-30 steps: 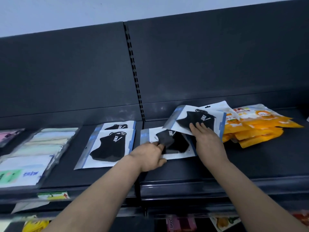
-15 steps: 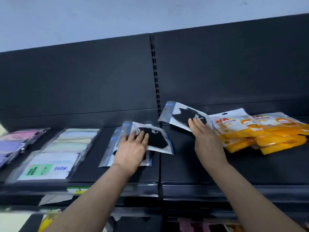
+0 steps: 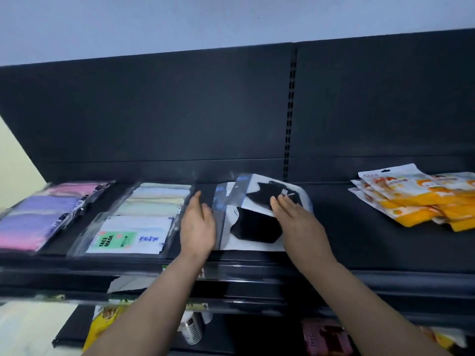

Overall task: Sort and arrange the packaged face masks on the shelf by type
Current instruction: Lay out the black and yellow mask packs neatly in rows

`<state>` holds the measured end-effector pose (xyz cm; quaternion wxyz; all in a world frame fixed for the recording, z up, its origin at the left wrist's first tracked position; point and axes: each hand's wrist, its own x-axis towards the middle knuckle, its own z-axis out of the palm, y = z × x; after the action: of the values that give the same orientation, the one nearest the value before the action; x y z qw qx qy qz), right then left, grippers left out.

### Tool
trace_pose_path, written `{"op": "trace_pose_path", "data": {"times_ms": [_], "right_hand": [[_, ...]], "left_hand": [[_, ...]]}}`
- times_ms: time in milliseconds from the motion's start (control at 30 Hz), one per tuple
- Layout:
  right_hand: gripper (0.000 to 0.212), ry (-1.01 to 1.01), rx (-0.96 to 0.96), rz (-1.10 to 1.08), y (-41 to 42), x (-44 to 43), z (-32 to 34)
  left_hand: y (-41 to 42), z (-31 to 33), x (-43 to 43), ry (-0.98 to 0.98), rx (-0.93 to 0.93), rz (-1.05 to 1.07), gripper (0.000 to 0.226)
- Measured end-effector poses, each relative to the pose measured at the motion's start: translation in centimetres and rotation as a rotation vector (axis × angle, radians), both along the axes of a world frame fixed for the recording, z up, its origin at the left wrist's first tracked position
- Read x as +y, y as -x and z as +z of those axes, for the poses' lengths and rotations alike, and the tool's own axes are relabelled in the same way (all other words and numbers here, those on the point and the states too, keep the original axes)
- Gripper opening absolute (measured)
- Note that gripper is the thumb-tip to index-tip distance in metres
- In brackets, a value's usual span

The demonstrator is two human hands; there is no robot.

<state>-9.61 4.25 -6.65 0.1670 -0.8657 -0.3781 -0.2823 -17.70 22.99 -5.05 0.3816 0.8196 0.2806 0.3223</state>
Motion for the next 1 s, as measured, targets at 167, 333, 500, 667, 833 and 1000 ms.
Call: {"op": "trace_pose_path", "data": {"times_ms": [167,333,500,667,833,1000], "right_hand": [[0.046,0.347,0.496,0.151,3.3,2.1,-0.7],[0.053,0.060,0.571,-0.098,2.3,1.6,-0.4],[0.084,0.089,0.802,-0.219,2.1,2.1,-1.3],[0.088,0.028,0.848,-0.207,2.6,2.8,-1.0],[0.092,-0.099,0.869,-0.224,1.7,4.1,-1.4],[0.090,0.021,0.854,-0.222,0.3,4.8,-2.5]], "left_hand": [[0.5,-1.2,1.7,-0.315,0.446,-0.403,0.050],[1.3,-2.8,1.8,-0.433,0.634,-0.471,0.045],[0.8,-1.8,2.4,-0.373,0.605,-0.370,0.068],[0.8,-2.7,3.5,-0.204,0.647,-0.477,0.104],[0.0,-3.2,3.2,-0.083,0.553,-0.399,0.115],[-1.2,-3.3,2.9,-0.223,0.605,-0.350,0.100]]}}
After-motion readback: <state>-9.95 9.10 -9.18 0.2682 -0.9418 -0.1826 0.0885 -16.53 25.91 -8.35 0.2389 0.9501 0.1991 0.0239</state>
